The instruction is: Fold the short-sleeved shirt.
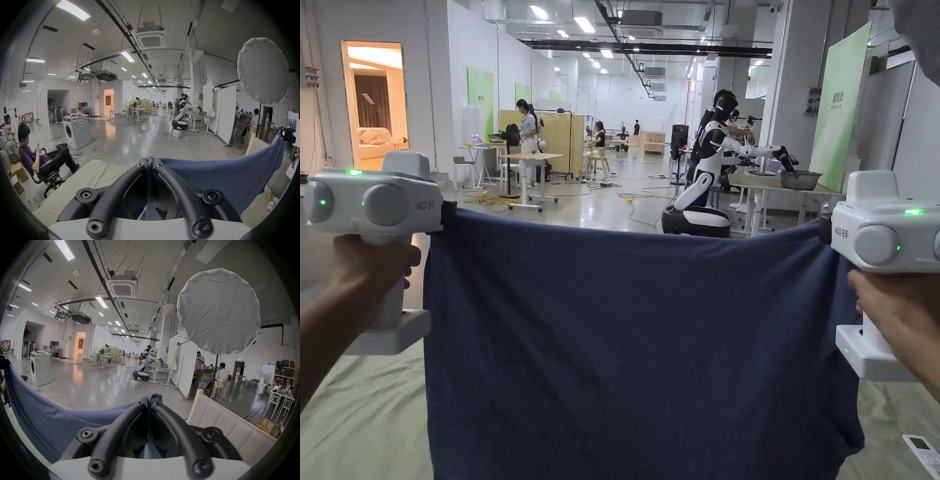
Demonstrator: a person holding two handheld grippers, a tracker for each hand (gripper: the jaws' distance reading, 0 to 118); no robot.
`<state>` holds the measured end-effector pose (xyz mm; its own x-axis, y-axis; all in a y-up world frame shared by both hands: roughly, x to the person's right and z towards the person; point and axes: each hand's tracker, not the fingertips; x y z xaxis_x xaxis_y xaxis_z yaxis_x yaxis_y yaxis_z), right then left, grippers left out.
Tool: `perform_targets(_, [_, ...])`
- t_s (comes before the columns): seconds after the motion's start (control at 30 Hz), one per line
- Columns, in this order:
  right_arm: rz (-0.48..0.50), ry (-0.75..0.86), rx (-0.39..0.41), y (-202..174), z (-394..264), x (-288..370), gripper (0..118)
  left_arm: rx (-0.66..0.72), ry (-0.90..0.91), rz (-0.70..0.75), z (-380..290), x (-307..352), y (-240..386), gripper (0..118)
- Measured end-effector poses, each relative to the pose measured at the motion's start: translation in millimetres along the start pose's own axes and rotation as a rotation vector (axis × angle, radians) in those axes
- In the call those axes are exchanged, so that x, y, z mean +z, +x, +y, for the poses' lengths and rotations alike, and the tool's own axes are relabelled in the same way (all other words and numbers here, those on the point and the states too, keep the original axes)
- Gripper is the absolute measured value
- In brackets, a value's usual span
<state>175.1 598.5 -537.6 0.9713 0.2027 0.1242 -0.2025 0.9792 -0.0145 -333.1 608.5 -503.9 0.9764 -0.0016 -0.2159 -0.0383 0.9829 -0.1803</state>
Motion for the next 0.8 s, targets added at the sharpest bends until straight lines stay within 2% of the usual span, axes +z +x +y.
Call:
perform_targets(0.2, [-0.013,0.043,0.028,1,8,-2,3,-0.058,0.024,0.006,19,-7,0,5])
perform_targets(0.23, [0.069,0.046,0.038,0,12,-13,3,-0.065,0.029,0.007,21,-6,0,5])
perform_targets(0.47, [0.047,0.064,0.028,7,23,11,3,-0.06,0.044,0.005,16,11,1,5])
perform_targets(0.6, [0.047,0.06,0.069,4,-4,28,3,-0.062,0.034,0.001,-16,36,2,5])
perform_targets(0.73, [0.067,0.028,0.074,-1,-40,83,3,-0.032,0.004,-0.019,-61,51,-7,5])
perform_targets(0.8, [0.082,-0.004,0.091,3,-64,90,3,-0.029,-0.015,-0.029,-86,68,-8,5])
